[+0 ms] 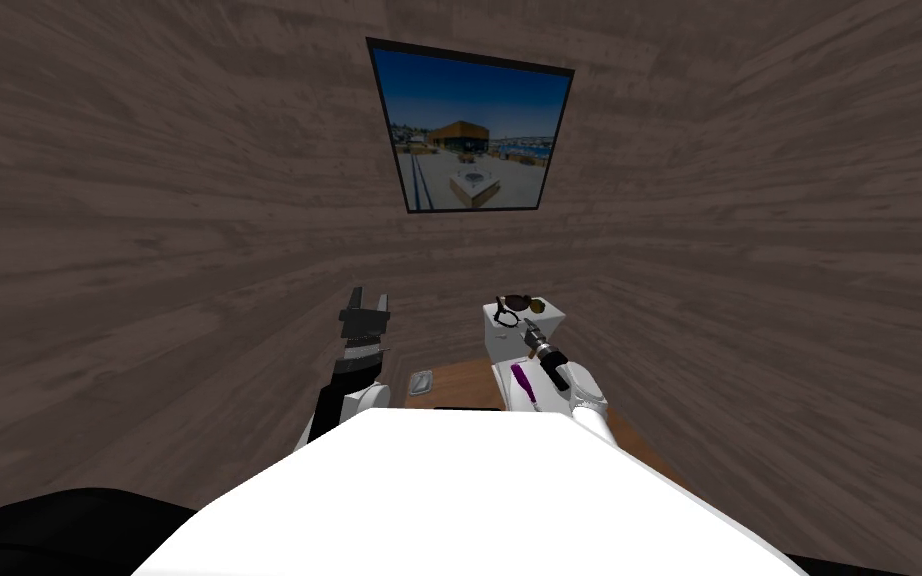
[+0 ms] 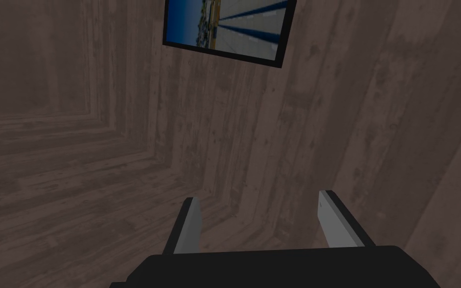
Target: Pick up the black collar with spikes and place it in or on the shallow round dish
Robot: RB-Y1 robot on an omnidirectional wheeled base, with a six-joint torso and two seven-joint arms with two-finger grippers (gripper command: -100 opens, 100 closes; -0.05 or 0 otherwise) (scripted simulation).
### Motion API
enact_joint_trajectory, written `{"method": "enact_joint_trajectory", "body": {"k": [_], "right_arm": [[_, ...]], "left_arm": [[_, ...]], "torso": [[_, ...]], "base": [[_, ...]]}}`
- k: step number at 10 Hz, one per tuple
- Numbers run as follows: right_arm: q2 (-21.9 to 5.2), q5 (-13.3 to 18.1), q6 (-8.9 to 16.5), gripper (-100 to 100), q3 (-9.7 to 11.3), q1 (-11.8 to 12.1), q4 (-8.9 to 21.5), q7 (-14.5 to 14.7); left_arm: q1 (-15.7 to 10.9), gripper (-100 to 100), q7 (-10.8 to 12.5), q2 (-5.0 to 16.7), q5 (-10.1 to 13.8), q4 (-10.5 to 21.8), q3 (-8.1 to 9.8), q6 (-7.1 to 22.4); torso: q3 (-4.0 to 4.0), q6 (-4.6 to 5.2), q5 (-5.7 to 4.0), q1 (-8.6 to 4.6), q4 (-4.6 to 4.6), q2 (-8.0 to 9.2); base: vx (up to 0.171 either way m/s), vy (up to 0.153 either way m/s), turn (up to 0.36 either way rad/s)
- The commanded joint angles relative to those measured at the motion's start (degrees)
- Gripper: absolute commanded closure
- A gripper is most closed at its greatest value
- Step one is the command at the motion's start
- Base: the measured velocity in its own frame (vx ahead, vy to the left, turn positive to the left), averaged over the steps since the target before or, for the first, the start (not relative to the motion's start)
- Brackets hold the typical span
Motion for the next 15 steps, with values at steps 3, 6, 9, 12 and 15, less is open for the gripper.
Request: {"method": "enact_joint_trajectory", "body": {"k": [3, 6, 9, 12, 15], "right_arm": [[5.95, 4.95, 2.32, -100, -1.66, -2.18, 2.0, 4.17], [10.46, 6.42, 3.08, -100, -2.22, -2.97, 2.7, 5.43], [10.07, 5.88, 3.09, -100, -2.37, -2.97, 2.89, 6.02], [10.01, 5.94, 3.03, 100, -2.32, -2.94, 2.84, 5.9], [10.05, 5.9, 3.06, 100, -2.35, -2.92, 2.87, 5.82]], "left_arm": [[0.0, 0, 0.0, 0.0, 0.0, 0.0, 0.0, 0.0], [0.0, 0, 0.0, 0.0, 0.0, 0.0, 0.0, 0.0], [0.0, 0, 0.0, 0.0, 0.0, 0.0, 0.0, 0.0], [0.0, 0, 0.0, 0.0, 0.0, 0.0, 0.0, 0.0], [0.0, 0, 0.0, 0.0, 0.0, 0.0, 0.0, 0.0]], "torso": [[0.0, 0.0, 0.0, -0.01, 0.0, 0.01], [0.01, 0.0, 0.02, 0.07, 0.0, 0.03], [0.04, 0.02, 0.02, 0.07, 0.02, 0.07], [-0.01, 0.02, 0.03, 0.08, -0.01, -0.02], [0.05, -0.02, 0.06, 0.1, 0.02, 0.07]], "base": [[0.016, -0.025, 0.019], [0.01, -0.009, 0.011], [0.033, 0.003, 0.009], [0.024, 0.002, 0.002], [0.0, 0.0, 0.0]]}}
